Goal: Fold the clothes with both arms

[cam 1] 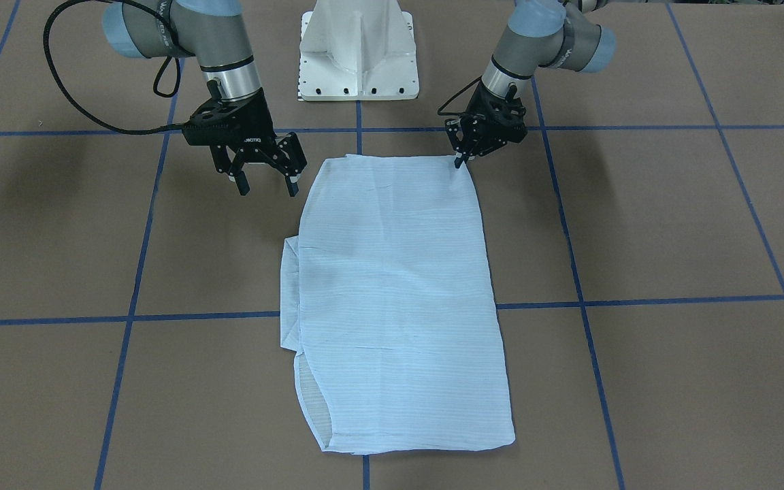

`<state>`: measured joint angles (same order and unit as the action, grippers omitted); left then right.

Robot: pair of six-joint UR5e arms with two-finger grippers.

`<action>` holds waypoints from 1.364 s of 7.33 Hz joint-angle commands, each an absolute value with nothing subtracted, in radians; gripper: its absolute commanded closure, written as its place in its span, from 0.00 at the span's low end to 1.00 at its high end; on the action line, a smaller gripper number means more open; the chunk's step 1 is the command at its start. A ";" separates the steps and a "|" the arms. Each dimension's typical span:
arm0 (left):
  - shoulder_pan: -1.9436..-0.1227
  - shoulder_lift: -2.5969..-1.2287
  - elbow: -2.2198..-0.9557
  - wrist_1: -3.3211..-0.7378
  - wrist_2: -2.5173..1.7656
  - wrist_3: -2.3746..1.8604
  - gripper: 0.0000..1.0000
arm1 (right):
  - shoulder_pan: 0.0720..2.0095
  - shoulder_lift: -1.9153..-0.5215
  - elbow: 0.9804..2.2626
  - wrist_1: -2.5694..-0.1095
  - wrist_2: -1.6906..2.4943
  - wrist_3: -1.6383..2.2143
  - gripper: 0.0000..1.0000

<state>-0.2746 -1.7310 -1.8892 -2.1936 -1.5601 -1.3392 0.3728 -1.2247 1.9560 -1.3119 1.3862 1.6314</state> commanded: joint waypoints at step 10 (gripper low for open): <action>-0.276 -1.736 -1.907 -2.194 -1.560 -1.339 1.00 | 0.190 -0.925 1.723 -1.572 1.448 2.344 0.36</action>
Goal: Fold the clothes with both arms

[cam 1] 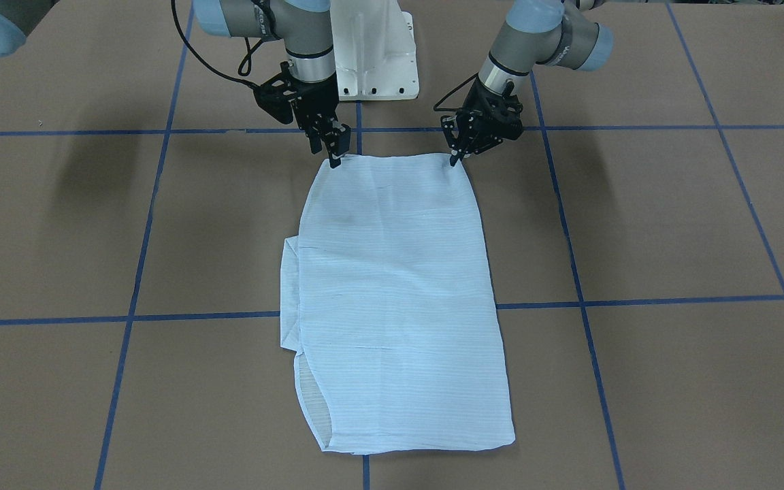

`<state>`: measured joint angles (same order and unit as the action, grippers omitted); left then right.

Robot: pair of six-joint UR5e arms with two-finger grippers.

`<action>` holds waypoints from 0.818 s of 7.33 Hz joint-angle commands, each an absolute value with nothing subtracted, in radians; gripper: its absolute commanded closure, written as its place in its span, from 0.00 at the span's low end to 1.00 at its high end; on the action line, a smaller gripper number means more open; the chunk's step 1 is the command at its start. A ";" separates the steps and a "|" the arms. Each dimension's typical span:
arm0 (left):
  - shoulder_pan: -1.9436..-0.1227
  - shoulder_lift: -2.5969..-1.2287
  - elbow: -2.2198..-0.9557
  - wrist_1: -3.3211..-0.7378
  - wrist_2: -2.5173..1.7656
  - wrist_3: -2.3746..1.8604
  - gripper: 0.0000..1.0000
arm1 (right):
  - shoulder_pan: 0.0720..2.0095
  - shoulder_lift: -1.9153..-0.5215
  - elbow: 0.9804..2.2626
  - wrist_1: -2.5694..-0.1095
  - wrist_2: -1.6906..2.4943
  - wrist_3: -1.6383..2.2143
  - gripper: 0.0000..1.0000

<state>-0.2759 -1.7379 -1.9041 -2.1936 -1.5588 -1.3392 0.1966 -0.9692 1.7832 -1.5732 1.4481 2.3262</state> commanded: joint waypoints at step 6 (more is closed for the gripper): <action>-0.276 -1.732 -1.917 -2.194 -1.560 -1.339 1.00 | 0.156 -0.919 1.717 -1.582 1.431 2.382 0.36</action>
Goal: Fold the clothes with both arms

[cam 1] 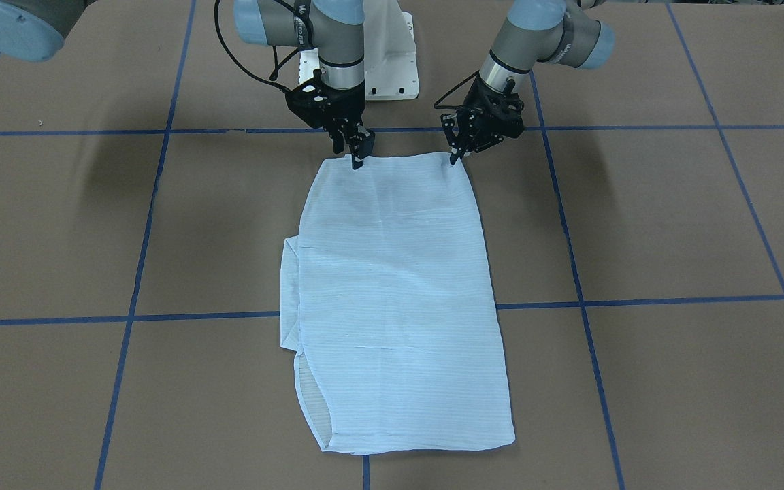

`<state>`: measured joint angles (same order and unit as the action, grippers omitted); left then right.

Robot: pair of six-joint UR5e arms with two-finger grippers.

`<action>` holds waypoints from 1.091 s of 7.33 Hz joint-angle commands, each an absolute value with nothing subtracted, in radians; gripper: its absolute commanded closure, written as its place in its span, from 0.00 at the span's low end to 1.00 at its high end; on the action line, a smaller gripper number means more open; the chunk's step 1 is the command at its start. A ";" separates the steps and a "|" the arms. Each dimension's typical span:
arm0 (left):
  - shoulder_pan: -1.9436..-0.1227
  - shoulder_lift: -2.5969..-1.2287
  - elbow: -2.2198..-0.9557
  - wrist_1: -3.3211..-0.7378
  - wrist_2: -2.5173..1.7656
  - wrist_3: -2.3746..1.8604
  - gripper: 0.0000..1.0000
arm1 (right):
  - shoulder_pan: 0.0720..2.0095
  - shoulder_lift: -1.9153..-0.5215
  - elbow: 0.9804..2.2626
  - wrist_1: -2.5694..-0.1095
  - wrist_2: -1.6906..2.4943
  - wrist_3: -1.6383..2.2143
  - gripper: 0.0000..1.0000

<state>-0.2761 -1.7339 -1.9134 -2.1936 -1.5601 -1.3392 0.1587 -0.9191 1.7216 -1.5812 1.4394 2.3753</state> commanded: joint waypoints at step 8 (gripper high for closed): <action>-0.276 -1.736 -1.940 -2.192 -1.566 -1.332 1.00 | 0.182 -0.911 1.718 -1.578 1.390 2.462 1.00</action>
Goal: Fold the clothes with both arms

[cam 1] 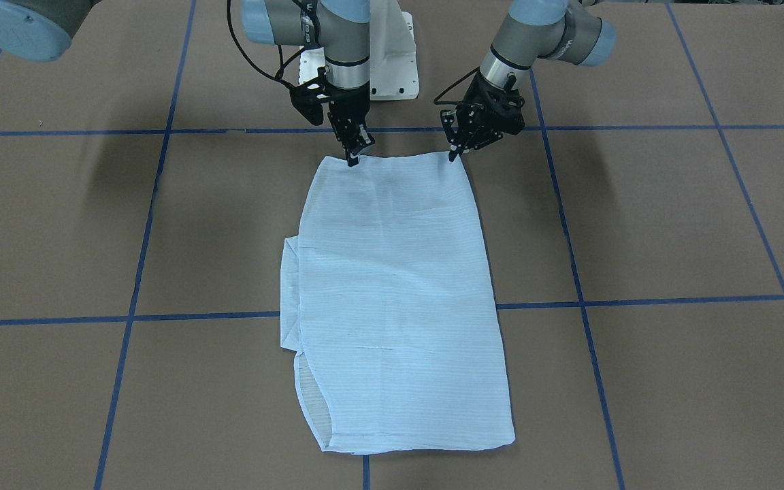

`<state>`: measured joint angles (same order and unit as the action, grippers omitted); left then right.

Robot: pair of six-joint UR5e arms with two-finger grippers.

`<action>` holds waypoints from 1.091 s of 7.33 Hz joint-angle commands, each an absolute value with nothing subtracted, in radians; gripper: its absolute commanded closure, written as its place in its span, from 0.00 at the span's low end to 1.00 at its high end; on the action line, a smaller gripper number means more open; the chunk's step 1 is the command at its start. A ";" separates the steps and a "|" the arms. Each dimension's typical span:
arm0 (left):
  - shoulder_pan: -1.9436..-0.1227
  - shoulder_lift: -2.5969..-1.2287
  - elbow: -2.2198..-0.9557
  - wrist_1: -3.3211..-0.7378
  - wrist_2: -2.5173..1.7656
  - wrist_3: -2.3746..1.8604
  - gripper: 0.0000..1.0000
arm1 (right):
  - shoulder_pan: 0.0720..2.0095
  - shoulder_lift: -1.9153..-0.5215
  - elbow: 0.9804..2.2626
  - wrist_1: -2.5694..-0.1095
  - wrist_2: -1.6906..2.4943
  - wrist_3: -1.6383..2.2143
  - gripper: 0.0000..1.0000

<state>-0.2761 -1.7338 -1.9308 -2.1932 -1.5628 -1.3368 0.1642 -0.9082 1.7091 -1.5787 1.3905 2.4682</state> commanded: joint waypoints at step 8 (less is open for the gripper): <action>-0.297 -1.958 -2.382 -1.515 -1.707 -1.328 1.00 | 0.206 -0.893 2.224 -2.017 1.401 2.397 1.00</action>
<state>-0.2847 -1.8905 -2.3584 -1.6275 -1.6879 -1.3296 0.2047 -0.9168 2.2075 -1.9954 1.4020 2.4329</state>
